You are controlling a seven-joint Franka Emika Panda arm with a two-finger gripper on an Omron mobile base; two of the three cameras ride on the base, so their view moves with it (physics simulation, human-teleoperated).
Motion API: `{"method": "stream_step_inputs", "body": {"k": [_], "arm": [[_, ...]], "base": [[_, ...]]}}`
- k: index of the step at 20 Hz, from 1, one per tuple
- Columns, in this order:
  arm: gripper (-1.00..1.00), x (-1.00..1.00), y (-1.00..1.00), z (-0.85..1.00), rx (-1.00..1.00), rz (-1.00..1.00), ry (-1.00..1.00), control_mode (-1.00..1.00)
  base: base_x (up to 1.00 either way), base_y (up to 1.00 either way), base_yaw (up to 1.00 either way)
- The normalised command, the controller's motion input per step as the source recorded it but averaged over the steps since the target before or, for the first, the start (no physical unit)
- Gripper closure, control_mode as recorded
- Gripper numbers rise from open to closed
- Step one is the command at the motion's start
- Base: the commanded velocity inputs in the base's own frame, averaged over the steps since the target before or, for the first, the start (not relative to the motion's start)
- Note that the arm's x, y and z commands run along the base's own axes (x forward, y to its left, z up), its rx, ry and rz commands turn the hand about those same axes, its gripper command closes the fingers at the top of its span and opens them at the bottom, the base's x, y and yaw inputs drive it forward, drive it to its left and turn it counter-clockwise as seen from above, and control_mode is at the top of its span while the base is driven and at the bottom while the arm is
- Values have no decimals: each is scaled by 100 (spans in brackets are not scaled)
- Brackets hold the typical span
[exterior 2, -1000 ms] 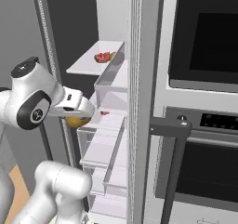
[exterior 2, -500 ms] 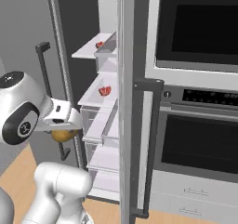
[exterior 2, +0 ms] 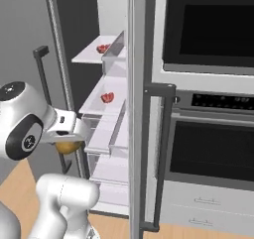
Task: Place one potato and one steak in each tupperware on the nearby counter, to pack two identical lunches.
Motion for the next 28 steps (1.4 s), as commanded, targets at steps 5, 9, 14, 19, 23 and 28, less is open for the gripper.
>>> {"method": "stream_step_inputs", "body": {"k": [5,9,14,19,23,28], "arm": [[100,0,0,0,0,0,0,100],[100,0,0,0,0,0,0,100],[100,0,0,0,0,0,0,100],[100,0,0,0,0,0,0,100],[100,0,0,0,0,0,0,100],[100,0,0,0,0,0,0,100]], "base": [[-91,17,-4],[-51,100,38],[-96,-5,15],[-82,-96,-45],[-1,-100,-68],[46,-100,-60]]}}
